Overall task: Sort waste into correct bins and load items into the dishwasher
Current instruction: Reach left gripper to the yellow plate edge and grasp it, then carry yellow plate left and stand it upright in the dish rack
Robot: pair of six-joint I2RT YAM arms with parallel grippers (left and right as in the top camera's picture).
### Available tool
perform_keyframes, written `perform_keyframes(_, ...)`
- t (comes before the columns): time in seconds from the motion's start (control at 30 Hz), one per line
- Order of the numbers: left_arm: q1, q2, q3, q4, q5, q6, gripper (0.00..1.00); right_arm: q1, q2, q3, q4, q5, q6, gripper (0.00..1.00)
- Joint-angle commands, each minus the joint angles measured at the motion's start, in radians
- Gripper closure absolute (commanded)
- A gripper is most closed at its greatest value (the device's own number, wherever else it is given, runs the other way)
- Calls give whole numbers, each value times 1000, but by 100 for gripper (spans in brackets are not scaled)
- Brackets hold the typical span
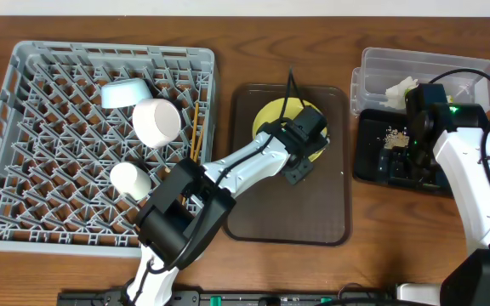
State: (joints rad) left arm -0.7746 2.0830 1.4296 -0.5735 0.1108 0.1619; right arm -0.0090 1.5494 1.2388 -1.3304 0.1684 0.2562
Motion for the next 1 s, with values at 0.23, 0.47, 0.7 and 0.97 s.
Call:
perform_keyframes(0.23,-6,-37,-8,-54,42,-36,94,-14,-14,7,0,-1,9,1)
perform_keyframes(0.47,-4,-255,9,-54,42,-61,94,-14,-14,7,-1,-1,9,1)
perform_keyframes(0.7,92,-529,9,-71,36,-191,94,-14,-14,7,-1,-1,9,1)
perform_keyframes(0.97,408,-669,9,-138,313,-250,94,-14,-14,7,-2,-1,8,1)
